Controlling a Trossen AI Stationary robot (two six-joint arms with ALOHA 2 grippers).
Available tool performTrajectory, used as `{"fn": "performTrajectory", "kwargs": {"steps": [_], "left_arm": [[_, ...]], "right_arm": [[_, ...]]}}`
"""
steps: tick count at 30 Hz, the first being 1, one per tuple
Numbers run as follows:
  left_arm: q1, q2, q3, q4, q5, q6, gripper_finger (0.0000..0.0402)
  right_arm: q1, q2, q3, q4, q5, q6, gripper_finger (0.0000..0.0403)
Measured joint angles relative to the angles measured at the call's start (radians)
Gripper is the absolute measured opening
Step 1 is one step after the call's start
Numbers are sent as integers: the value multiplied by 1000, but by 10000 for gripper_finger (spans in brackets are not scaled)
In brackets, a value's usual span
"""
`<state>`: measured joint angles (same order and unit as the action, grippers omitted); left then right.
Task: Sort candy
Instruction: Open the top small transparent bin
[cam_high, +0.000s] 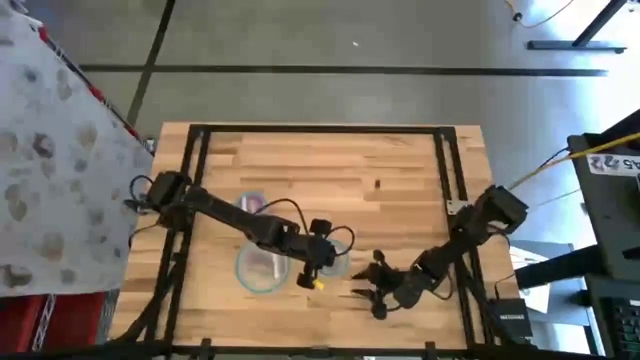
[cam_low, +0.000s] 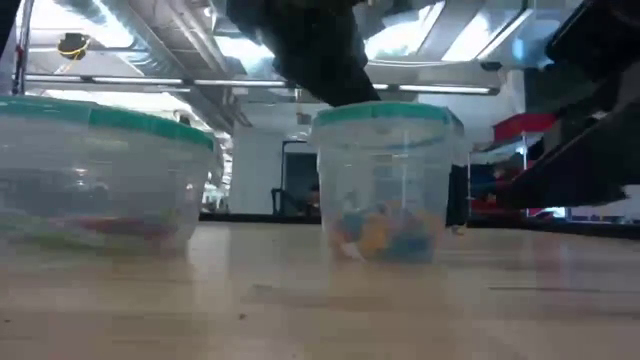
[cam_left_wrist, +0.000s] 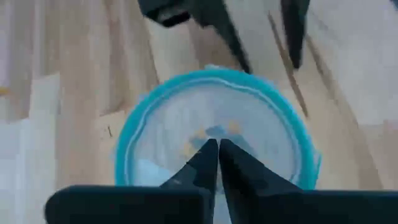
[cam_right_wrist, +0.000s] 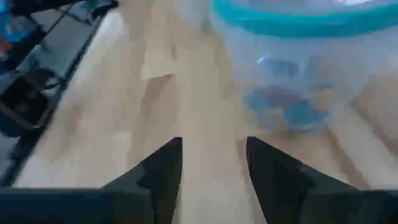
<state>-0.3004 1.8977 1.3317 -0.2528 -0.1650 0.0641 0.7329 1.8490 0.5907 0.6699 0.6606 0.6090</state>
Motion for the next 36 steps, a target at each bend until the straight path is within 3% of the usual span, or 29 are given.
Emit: {"fn": "performTrajectory", "kwargs": {"steps": [7,17,23,27,32,36], "left_arm": [[0,-2,-26,36,4,22,3],[5,-4,-123,148,9,21,3],[5,-3,-169,224,-45,-2,3],[6,-2,-176,238,-78,-5,3],[4,-12,-179,244,-95,16,3],[-13,-37,-152,223,-123,72,3]], "right_arm": [[-48,3,-13,30,21,-91,166],[-91,3,-19,175,-152,-241,166],[-93,3,-19,260,-221,-265,166],[-93,-1,-7,392,-357,-332,166],[-92,-39,28,344,-541,-348,166],[-92,-162,27,175,-539,-317,166]]}}
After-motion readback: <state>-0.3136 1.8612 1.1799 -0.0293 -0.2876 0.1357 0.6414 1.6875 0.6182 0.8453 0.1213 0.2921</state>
